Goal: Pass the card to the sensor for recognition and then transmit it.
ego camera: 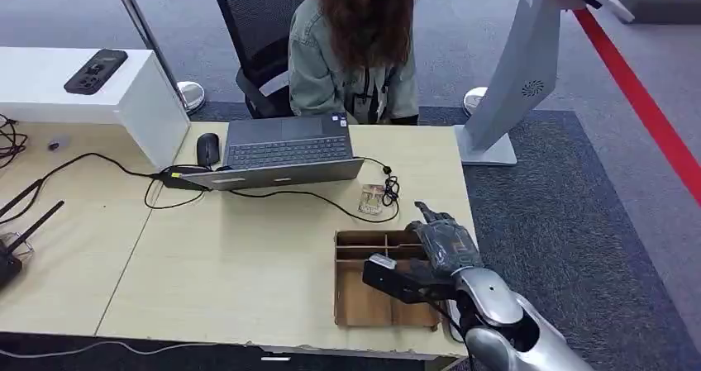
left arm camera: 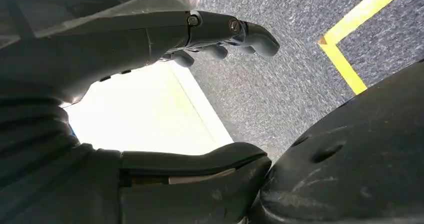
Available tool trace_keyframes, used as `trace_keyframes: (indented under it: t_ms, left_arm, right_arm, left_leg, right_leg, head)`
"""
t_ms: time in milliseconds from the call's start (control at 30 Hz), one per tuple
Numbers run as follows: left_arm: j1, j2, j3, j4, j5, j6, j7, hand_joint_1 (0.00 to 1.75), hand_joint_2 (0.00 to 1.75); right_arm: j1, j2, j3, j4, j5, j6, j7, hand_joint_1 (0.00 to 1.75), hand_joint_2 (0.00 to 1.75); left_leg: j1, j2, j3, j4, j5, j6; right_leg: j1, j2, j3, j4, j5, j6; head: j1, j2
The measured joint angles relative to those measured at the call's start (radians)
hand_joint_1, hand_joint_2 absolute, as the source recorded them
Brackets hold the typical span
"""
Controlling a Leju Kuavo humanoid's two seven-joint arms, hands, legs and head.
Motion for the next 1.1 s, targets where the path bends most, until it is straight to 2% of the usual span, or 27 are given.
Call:
trace_keyframes:
  t_ms: [267, 433, 467, 567, 633, 667, 1100]
  left_arm:
    - [0.0, 0.0, 0.0, 0.0, 0.005, 0.0, 0.0, 0.0, 0.0]
    - [0.0, 0.0, 0.0, 0.0, 0.005, 0.0, 0.0, 0.0, 0.0]
    - [0.0, 0.0, 0.0, 0.0, 0.005, 0.0, 0.0, 0.0, 0.0]
    - [0.0, 0.0, 0.0, 0.0, 0.005, 0.0, 0.0, 0.0, 0.0]
    - [0.0, 0.0, 0.0, 0.0, 0.005, 0.0, 0.0, 0.0, 0.0]
    - [0.0, 0.0, 0.0, 0.0, 0.005, 0.0, 0.0, 0.0, 0.0]
    - [0.001, -0.001, -0.001, 0.0, 0.01, 0.0, 0.002, 0.0, 0.0]
  right_arm:
    - [-0.005, 0.01, 0.005, 0.014, 0.0, 0.0, -0.002, 0.82, 1.75]
    - [-0.01, 0.014, 0.01, 0.021, 0.0, -0.001, -0.002, 0.91, 1.75]
    - [-0.011, 0.015, 0.01, 0.023, 0.0, -0.002, -0.002, 0.96, 1.75]
    - [-0.012, 0.017, 0.01, 0.026, 0.0, -0.003, -0.002, 1.45, 1.75]
    - [-0.013, 0.018, 0.01, 0.027, 0.0, -0.006, -0.002, 1.64, 1.75]
    - [-0.014, 0.018, 0.01, 0.028, 0.0, -0.008, -0.002, 1.68, 1.75]
    - [-0.014, 0.033, 0.017, 0.055, 0.038, -0.045, -0.008, 1.71, 1.75]
  left_leg:
    - [0.0, 0.0, 0.0, 0.0, 0.0, 0.0]
    - [0.0, 0.0, 0.0, 0.0, 0.0, 0.0]
    - [0.0, 0.0, 0.0, 0.0, 0.0, 0.0]
    - [0.0, 0.0, 0.0, 0.0, 0.0, 0.0]
    - [0.0, 0.0, 0.0, 0.0, 0.0, 0.0]
    - [0.0, 0.0, 0.0, 0.0, 0.0, 0.0]
    - [0.0, 0.0, 0.0, 0.0, 0.0, 0.0]
  right_leg:
    - [0.0, 0.0, 0.0, 0.0, 0.0, 0.0]
    - [0.0, 0.0, 0.0, 0.0, 0.0, 0.0]
    - [0.0, 0.0, 0.0, 0.0, 0.0, 0.0]
    - [0.0, 0.0, 0.0, 0.0, 0.0, 0.0]
    - [0.0, 0.0, 0.0, 0.0, 0.0, 0.0]
    - [0.0, 0.0, 0.0, 0.0, 0.0, 0.0]
    - [0.0, 0.0, 0.0, 0.0, 0.0, 0.0]
  head:
    - [0.0, 0.0]
    - [0.0, 0.0]
    - [0.0, 0.0]
    - [0.0, 0.0]
    - [0.0, 0.0]
    - [0.0, 0.0]
    - [0.0, 0.0]
